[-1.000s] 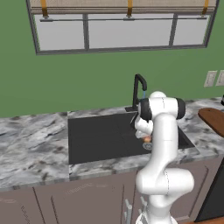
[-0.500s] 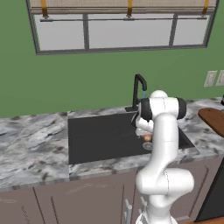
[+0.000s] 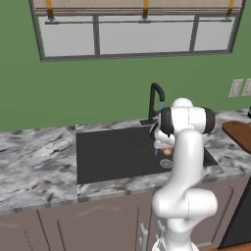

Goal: Pick the peach from the sink and place it on the cutting board to airdry. Then turn off the sink faucet.

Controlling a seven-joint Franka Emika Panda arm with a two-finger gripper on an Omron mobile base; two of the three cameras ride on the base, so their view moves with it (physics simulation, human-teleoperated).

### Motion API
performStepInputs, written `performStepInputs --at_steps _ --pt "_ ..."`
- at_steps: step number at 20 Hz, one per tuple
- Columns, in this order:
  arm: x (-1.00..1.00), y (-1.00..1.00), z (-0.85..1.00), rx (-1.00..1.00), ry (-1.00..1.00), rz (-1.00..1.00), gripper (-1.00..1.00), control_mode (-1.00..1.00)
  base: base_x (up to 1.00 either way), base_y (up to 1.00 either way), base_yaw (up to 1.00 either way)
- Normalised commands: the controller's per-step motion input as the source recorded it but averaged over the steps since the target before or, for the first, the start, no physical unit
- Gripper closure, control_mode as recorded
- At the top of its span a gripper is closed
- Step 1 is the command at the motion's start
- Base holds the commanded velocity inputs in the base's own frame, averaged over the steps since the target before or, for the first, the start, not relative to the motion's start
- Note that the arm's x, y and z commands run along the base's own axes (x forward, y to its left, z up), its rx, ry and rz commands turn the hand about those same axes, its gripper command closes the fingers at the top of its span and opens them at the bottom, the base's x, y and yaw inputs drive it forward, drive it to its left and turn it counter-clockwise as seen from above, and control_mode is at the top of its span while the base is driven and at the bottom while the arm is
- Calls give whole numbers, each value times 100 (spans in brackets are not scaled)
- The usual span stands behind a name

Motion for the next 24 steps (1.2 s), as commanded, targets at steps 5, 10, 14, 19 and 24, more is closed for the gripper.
performStepInputs --at_steps 5,10,14,19,24 --pt "-23 0 45 0 -1 0 100 -100 0 0 0" --pt "-27 -2 54 0 0 0 100 -100 0 0 0" --pt "-20 -4 63 0 0 0 100 -100 0 0 0" --pt "-15 0 72 -2 0 0 100 -100 0 0 0" --pt "-28 -5 63 0 0 0 100 -100 0 0 0"
